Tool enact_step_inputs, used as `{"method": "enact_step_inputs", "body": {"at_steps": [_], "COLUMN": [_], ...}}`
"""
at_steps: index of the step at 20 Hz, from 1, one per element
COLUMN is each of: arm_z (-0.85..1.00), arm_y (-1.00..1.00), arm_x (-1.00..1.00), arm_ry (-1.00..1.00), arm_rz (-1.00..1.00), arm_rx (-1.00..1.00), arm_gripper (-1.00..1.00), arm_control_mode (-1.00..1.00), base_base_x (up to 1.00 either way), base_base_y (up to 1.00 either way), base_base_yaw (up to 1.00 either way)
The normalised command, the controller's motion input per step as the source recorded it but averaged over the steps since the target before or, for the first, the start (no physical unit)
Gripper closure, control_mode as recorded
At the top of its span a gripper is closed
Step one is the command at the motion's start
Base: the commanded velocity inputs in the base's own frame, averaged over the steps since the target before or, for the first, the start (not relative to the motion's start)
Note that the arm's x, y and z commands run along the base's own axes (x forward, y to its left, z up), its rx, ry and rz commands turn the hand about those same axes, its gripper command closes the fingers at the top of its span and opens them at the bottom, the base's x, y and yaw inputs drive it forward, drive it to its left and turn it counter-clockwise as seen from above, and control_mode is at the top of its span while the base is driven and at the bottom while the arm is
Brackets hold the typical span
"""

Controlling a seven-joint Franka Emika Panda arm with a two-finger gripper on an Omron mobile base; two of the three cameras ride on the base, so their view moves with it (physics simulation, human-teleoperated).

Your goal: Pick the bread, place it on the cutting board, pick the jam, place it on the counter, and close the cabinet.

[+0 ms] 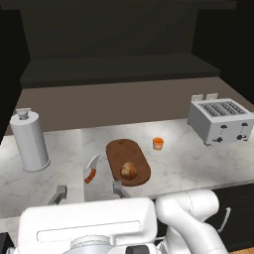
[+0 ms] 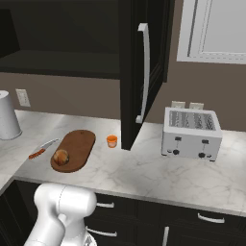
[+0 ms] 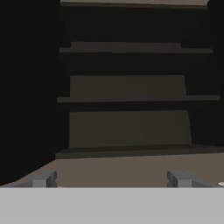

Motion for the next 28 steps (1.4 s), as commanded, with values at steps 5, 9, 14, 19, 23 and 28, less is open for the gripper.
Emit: {"method": "enact_step_inputs", "body": {"at_steps": [5, 9, 14, 19, 23, 28], "arm_z": [0.01, 0.0, 0.0, 0.0, 0.0, 0.0], "arm_y": [0.26, 0.33, 0.35, 0.31, 0.32, 0.33], "arm_x": [-0.18, -0.06, 0.0, 0.0, 0.0, 0.0], "arm_ry": [0.0, 0.0, 0.0, 0.0, 0.0, 0.0], "arm_rz": [0.04, 0.07, 0.07, 0.08, 0.09, 0.08], "arm_rx": [0.0, -0.01, -0.03, -0.02, -0.03, -0.03], "arm_gripper": [-1.0, -1.0, -1.0, -1.0, -1.0, -1.0], "arm_control_mode": [-1.0, -1.0, -1.0, -1.0, -1.0, -1.0], "base_base_x": [0.0, 0.0, 0.0, 0.0, 0.0, 0.0], "base_base_y": [0.0, 0.0, 0.0, 0.0, 0.0, 0.0], "base_base_yaw": [0.0, 0.0, 0.0, 0.0, 0.0, 0.0]}}
